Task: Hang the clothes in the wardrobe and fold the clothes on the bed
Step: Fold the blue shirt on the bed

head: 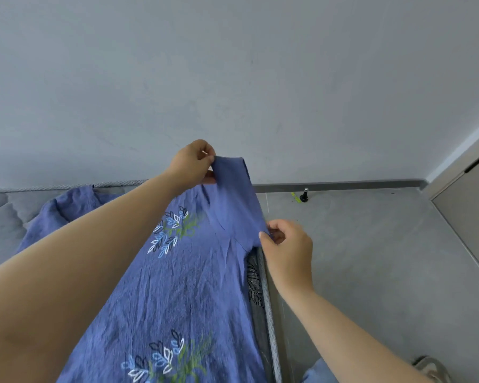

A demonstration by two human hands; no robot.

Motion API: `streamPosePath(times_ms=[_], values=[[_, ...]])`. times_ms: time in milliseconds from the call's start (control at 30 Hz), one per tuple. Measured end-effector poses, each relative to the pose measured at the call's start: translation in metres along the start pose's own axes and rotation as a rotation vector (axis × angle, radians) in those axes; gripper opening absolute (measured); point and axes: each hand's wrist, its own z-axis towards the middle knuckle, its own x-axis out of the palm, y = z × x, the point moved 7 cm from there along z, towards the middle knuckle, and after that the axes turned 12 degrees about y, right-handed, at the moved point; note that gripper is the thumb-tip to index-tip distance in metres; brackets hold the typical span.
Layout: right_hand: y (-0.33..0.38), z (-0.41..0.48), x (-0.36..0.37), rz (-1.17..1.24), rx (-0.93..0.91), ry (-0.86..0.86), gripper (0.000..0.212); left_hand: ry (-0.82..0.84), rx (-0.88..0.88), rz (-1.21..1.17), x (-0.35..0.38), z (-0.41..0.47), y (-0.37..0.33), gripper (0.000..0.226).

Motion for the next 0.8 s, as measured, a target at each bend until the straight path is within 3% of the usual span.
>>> streamPosePath(times_ms=[100,200,233,333,533,600,700,800], values=[[0.039,-0.023,0.025,-0.214,-0.398,0.187,0.027,-0.054,-0.007,-0.080,-0.015,-0.018,0.015,0.024],[0.044,-0.039,0.055,-0.367,-0.564,0.441,0.036,-0.066,-0.187,-0.155,-0.041,-0.042,0.064,0.014],[0.041,-0.042,0.060,-0.385,-0.566,0.479,0.038,-0.105,-0.274,-0.188,-0.052,-0.053,0.081,0.012],[0.026,-0.041,0.065,-0.366,-0.429,0.499,0.040,-0.189,-0.462,-0.157,-0.072,-0.080,0.113,0.044],[0.012,-0.034,0.071,-0.427,-0.261,0.513,0.047,-0.066,-0.406,0.142,-0.030,-0.082,0.107,0.061],[0.016,-0.033,0.073,-0.513,-0.293,0.479,0.037,-0.025,-0.392,0.349,-0.016,-0.075,0.102,0.054],[0.025,-0.031,0.069,-0.522,-0.337,0.379,0.010,-0.105,-0.345,0.391,-0.017,-0.067,0.101,0.009],[0.033,-0.037,0.074,-0.502,-0.481,0.452,0.009,-0.232,-0.325,0.310,-0.036,-0.069,0.105,0.010]])
